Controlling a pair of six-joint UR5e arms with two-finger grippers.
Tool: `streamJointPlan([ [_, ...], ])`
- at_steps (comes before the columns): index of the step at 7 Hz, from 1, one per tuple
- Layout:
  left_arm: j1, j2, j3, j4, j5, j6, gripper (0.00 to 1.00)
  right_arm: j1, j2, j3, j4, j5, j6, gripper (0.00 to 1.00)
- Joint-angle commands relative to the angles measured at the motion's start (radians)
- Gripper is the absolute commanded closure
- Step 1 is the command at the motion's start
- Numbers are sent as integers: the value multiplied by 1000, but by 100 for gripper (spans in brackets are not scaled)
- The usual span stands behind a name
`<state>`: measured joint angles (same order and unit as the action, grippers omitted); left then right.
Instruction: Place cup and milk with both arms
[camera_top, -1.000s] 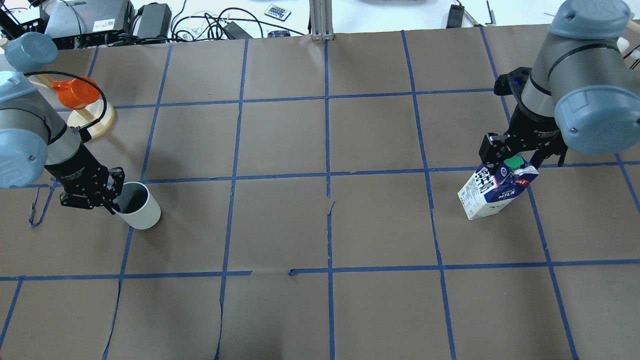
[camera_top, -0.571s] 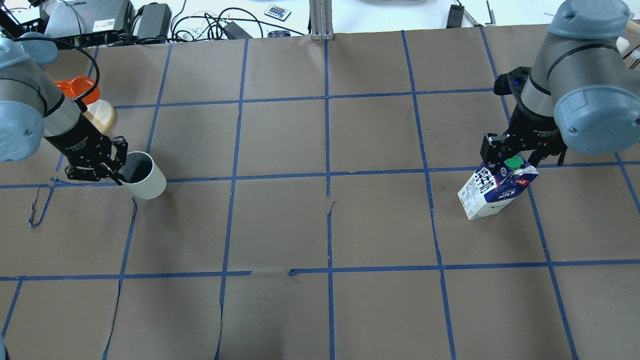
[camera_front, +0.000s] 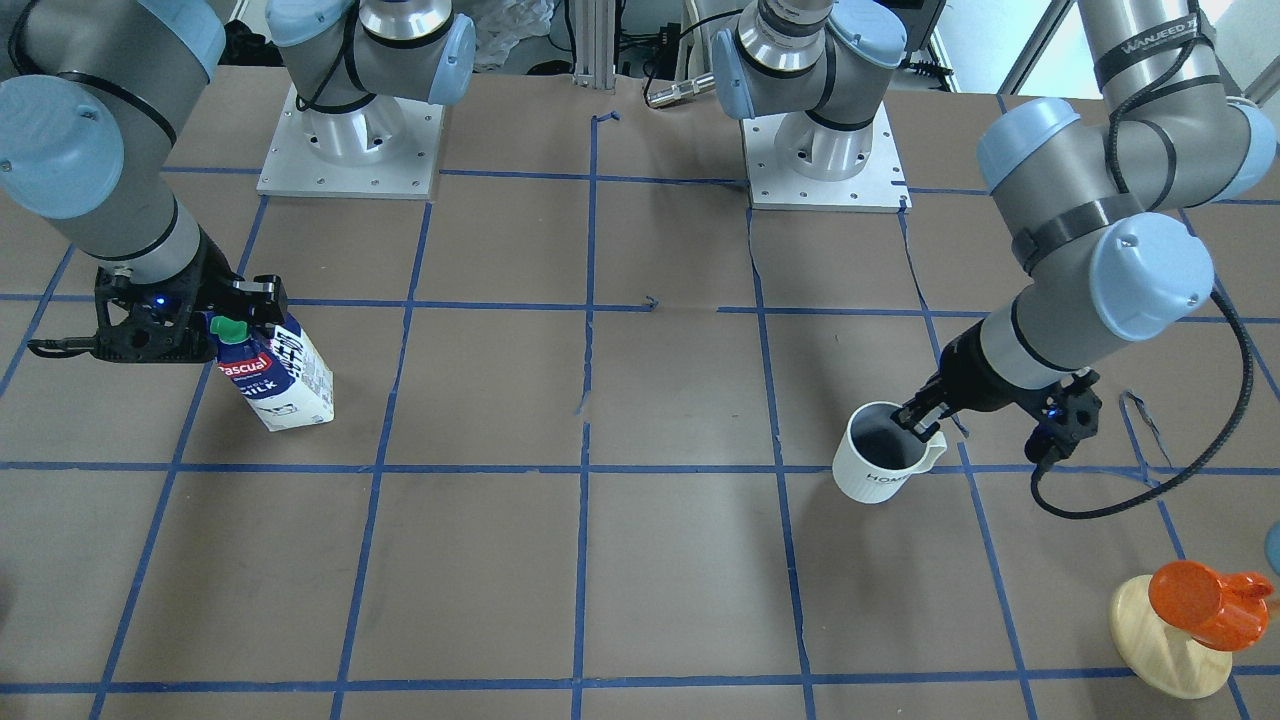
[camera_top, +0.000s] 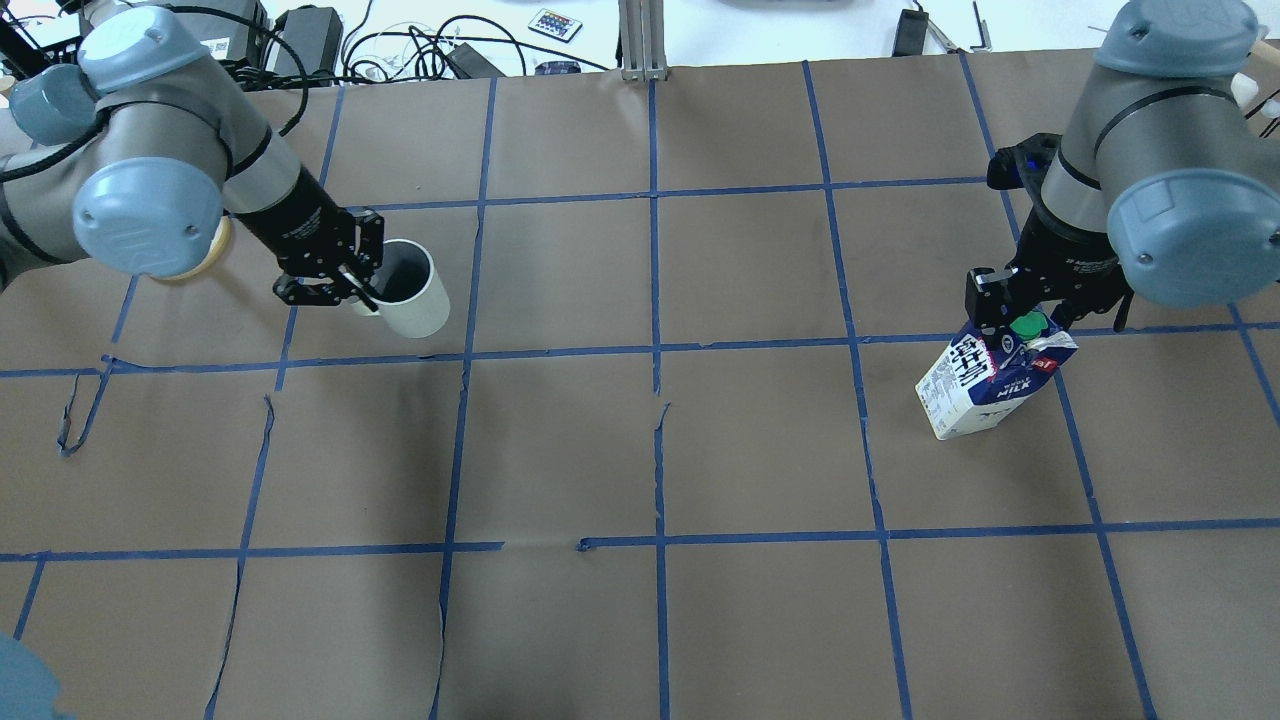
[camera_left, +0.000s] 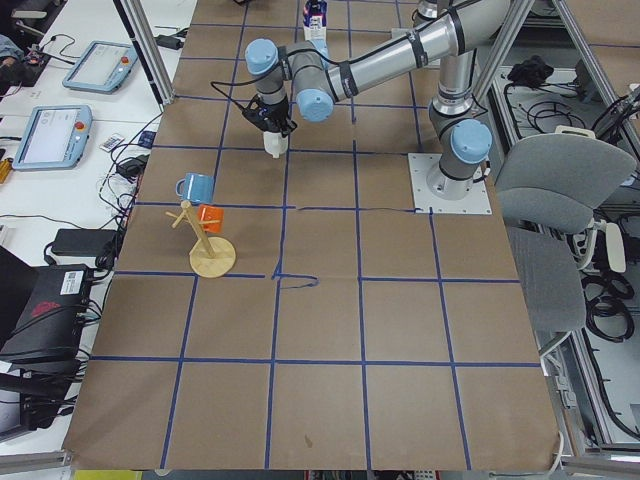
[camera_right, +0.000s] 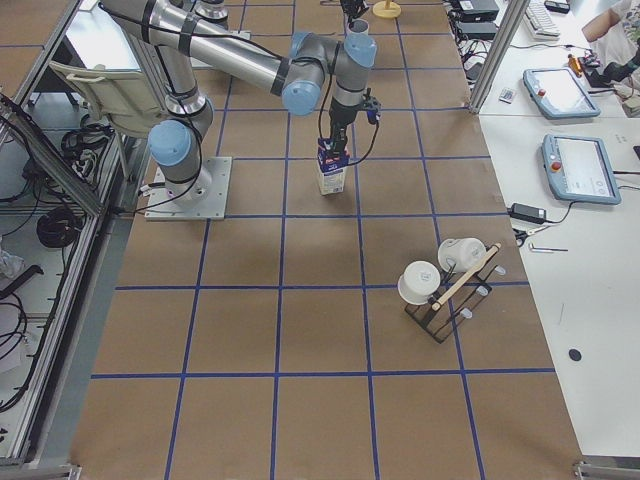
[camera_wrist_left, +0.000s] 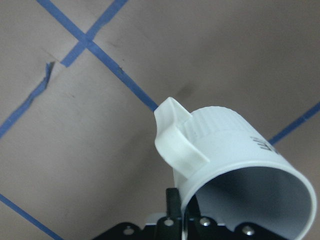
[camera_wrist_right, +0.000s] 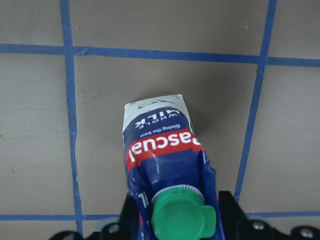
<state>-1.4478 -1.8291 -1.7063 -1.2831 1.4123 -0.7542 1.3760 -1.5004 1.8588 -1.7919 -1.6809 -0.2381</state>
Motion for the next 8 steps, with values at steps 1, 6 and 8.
streamJointPlan([
  [1, -77, -42, 37, 74, -78, -192, 100, 0, -1, -9, 0, 1, 6, 70],
  [6, -290, -324, 408, 90, -75, -584, 100, 0, 31, -122, 17, 29, 11, 74],
  [8, -339, -387, 439, 105, -70, -635, 100, 0, 87, -215, 23, 46, 11, 71],
])
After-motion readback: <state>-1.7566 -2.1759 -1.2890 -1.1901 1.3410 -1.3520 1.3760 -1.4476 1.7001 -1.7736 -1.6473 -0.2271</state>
